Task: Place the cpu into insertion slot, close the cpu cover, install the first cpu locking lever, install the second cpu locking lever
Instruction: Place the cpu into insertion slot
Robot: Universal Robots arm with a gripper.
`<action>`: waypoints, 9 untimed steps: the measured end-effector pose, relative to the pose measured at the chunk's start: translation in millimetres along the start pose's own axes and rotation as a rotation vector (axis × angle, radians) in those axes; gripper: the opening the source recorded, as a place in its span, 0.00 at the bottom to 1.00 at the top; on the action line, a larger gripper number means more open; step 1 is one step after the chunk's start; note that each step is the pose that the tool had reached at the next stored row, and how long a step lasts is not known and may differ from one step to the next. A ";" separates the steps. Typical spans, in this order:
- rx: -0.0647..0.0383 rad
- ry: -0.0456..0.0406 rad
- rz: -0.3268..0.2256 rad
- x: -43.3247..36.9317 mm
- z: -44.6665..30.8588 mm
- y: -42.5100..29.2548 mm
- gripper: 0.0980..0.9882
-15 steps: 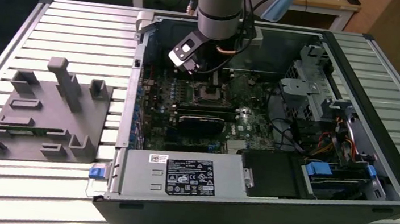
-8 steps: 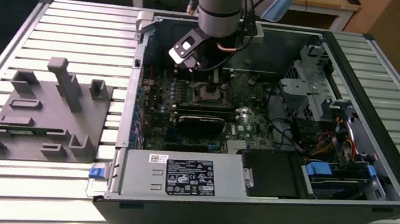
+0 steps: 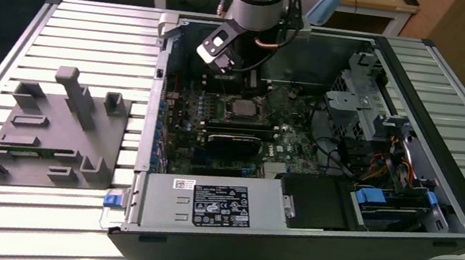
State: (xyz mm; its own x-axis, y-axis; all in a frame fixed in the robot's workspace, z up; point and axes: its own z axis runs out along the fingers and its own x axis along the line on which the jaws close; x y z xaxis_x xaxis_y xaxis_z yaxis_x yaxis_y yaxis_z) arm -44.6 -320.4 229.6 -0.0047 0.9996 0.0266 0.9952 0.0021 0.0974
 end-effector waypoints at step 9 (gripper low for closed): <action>-0.001 -0.0253 -0.002 0.3 -12.1 1.2 0.01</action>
State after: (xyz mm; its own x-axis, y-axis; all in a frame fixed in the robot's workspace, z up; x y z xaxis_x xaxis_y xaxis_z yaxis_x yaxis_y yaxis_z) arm -44.6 -320.4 241.7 -0.0046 1.0000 0.0012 0.9951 0.0045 0.0984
